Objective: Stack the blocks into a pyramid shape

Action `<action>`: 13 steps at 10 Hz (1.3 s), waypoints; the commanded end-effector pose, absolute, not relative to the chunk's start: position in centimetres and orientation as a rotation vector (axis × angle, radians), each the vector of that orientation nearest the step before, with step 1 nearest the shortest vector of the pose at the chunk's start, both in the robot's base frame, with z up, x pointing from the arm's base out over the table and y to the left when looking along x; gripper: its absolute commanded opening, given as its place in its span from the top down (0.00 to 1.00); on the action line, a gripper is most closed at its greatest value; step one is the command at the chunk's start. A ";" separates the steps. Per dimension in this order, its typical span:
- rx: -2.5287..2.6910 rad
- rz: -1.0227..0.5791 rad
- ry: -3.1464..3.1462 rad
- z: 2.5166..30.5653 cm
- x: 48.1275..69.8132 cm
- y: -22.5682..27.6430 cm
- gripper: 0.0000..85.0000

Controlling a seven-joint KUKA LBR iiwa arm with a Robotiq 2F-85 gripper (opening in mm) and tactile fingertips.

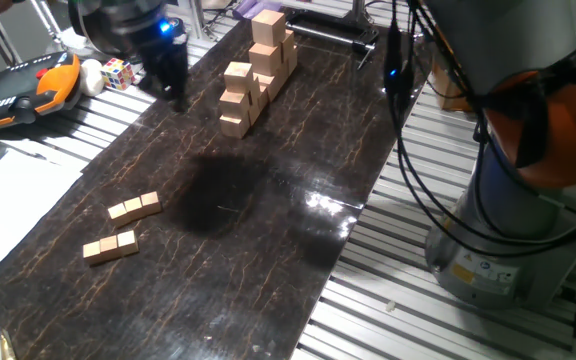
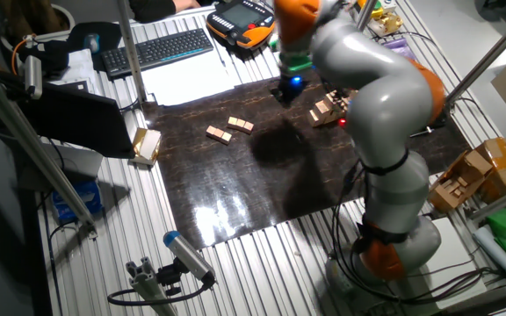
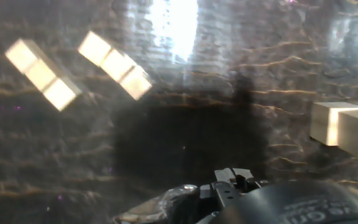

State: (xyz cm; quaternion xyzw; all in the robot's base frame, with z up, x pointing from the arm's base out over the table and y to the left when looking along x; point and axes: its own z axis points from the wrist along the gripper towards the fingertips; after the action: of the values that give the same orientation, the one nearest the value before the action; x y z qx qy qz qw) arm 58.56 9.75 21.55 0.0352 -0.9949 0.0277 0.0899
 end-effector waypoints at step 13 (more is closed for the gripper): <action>-0.358 0.128 -3.002 14.6 60.3 18.3 0.65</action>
State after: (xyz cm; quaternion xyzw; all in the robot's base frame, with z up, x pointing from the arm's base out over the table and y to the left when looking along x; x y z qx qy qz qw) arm 60.34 18.26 14.54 -0.1183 -0.9904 0.0433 0.0578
